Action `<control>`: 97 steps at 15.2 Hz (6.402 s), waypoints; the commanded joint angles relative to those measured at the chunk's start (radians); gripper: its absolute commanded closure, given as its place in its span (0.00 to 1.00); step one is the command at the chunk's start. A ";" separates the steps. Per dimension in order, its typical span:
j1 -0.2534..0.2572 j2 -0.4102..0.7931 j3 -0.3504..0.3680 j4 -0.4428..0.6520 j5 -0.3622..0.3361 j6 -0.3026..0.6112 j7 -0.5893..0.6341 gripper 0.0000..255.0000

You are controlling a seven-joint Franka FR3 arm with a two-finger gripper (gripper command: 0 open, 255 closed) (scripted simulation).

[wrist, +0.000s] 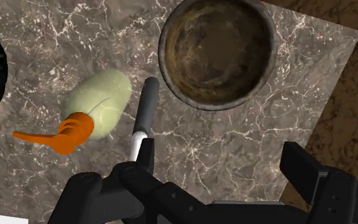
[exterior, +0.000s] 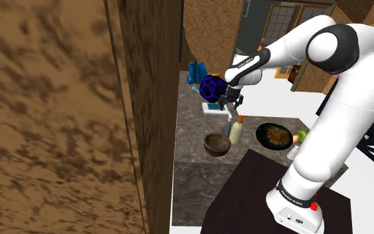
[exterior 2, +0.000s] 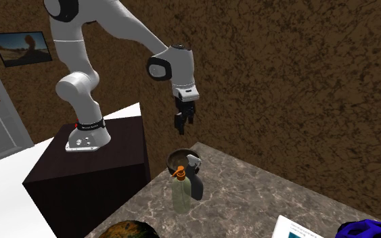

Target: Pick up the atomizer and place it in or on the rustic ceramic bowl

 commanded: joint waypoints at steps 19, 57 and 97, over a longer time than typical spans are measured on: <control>-0.104 0.346 -0.006 0.148 0.140 0.162 -0.080 0.00; -0.059 0.122 -0.065 0.212 0.008 -0.110 0.006 1.00; 0.067 -0.192 0.059 -0.019 -0.134 -0.180 0.336 1.00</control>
